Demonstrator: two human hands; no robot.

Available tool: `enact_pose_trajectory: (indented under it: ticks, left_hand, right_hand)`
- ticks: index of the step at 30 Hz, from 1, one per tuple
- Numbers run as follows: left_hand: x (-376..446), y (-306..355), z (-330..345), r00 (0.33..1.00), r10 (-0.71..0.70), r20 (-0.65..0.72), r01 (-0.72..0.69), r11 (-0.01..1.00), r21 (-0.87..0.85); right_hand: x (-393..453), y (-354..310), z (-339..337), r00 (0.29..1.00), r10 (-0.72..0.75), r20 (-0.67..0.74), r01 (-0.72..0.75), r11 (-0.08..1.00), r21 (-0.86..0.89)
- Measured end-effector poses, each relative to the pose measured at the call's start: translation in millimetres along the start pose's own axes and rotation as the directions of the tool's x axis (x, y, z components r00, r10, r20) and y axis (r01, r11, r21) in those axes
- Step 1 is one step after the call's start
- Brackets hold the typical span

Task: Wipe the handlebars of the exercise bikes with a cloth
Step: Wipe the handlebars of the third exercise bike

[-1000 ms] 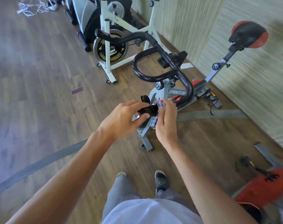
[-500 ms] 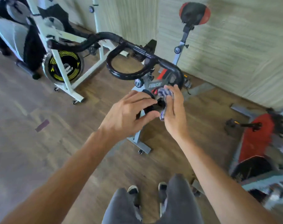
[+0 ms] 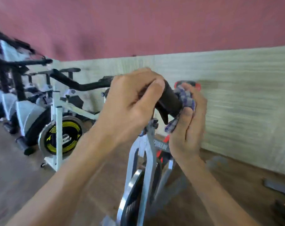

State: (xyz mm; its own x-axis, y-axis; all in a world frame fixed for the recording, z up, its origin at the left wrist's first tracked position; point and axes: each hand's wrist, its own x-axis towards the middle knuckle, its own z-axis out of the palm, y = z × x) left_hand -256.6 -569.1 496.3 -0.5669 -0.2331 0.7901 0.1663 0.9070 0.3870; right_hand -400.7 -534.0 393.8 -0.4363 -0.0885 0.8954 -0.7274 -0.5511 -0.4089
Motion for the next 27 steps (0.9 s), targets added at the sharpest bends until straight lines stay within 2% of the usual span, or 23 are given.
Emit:
enact_pose_trajectory:
  ticks: [5, 9, 14, 17, 20, 22, 25, 26, 27]
  left_hand:
    - [-5.4, -9.0, 3.8, 0.987, 0.136, -0.087, -0.117, 0.974, 0.195]
    - [-7.3, -6.5, -1.6, 0.987, 0.157, -0.033, -0.141, 0.945, 0.295]
    - [7.3, -4.5, -16.6, 0.998, 0.032, 0.059, -0.045, 0.97, 0.24]
    - [5.2, -6.4, -20.9, 0.996, -0.057, 0.066, 0.044, 0.981, 0.19]
    - [1.2, -2.9, -18.1, 0.995, -0.064, 0.08, 0.051, 0.988, 0.148]
    - [1.7, -1.2, -14.1, 0.993, -0.042, 0.106, 0.035, 0.998, 0.06]
    - [-0.2, 2.5, -11.0, 0.991, -0.089, 0.1, 0.101, 0.987, -0.126]
    - [-1.2, 0.5, -11.6, 0.987, -0.113, 0.119, 0.132, 0.976, -0.172]
    - [-0.8, -3.4, -12.3, 0.983, -0.108, 0.149, 0.137, 0.971, -0.198]
  right_hand:
    - [-7.4, 23.2, 6.8, 0.961, -0.276, -0.008, 0.275, 0.96, -0.043]
    - [0.3, 21.2, 2.2, 0.908, -0.418, 0.027, 0.416, 0.895, -0.16]
    - [22.3, -7.0, 9.1, 0.804, -0.588, 0.085, 0.591, 0.778, -0.215]
    - [15.0, 26.0, -0.9, 0.73, -0.664, 0.163, 0.677, 0.669, -0.307]
    - [6.3, 46.1, -12.1, 0.708, -0.677, 0.199, 0.685, 0.591, -0.425]
    - [12.3, 28.3, 0.0, 0.638, -0.744, 0.198, 0.726, 0.497, -0.474]
    - [27.6, -4.5, 21.9, 0.429, -0.869, 0.249, 0.788, 0.224, -0.574]
    - [29.8, -1.9, 21.4, 0.393, -0.879, 0.269, 0.788, 0.171, -0.592]
    - [28.9, 7.4, 17.0, 0.387, -0.88, 0.276, 0.781, 0.153, -0.606]
